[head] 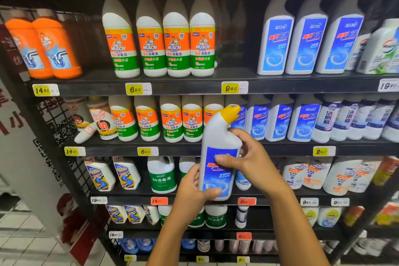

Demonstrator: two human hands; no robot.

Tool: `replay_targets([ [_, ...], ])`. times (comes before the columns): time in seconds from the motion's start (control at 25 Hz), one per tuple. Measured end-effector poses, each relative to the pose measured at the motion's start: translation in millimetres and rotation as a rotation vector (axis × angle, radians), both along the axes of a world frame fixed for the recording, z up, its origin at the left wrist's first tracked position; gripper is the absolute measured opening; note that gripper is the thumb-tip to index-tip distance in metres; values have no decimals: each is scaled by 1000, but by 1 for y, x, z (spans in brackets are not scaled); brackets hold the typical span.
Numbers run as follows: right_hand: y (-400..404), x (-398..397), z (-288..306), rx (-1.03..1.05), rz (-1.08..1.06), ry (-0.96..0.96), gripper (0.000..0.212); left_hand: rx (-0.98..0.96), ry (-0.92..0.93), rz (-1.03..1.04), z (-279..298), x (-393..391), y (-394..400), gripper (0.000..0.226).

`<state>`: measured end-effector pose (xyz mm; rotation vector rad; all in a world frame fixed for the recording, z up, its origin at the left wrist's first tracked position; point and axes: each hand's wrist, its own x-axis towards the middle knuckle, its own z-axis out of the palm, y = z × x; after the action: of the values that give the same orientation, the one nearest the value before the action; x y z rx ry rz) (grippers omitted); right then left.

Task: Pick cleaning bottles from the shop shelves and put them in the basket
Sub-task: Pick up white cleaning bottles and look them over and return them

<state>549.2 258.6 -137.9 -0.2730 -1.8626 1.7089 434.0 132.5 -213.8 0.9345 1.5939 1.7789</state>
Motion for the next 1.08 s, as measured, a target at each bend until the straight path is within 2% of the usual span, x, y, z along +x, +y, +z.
replay_targets([
  [0.16,-8,2,1,122,-17,46,64,12,165,114,4,-10,16,59],
  [0.32,-19,-1,-2,206,-96,71,64,-20,306,234,11,-18,26,43],
  [0.52,-22,1,-3,251,-136,122,65,-23,374,226,16,-23,29,58],
  [0.72,-20,2,-3,227,-169,141,69,-17,377,163,22,-25,23,57],
  [0.88,-18,7,-2,215,-173,155,62,7,354,87,26,-26,18,70],
  [0.96,-15,10,2,150,-169,211,61,22,283,63,29,-22,11,66],
  [1.08,-8,13,8,-58,-123,341,60,52,175,31,36,-12,0,62],
])
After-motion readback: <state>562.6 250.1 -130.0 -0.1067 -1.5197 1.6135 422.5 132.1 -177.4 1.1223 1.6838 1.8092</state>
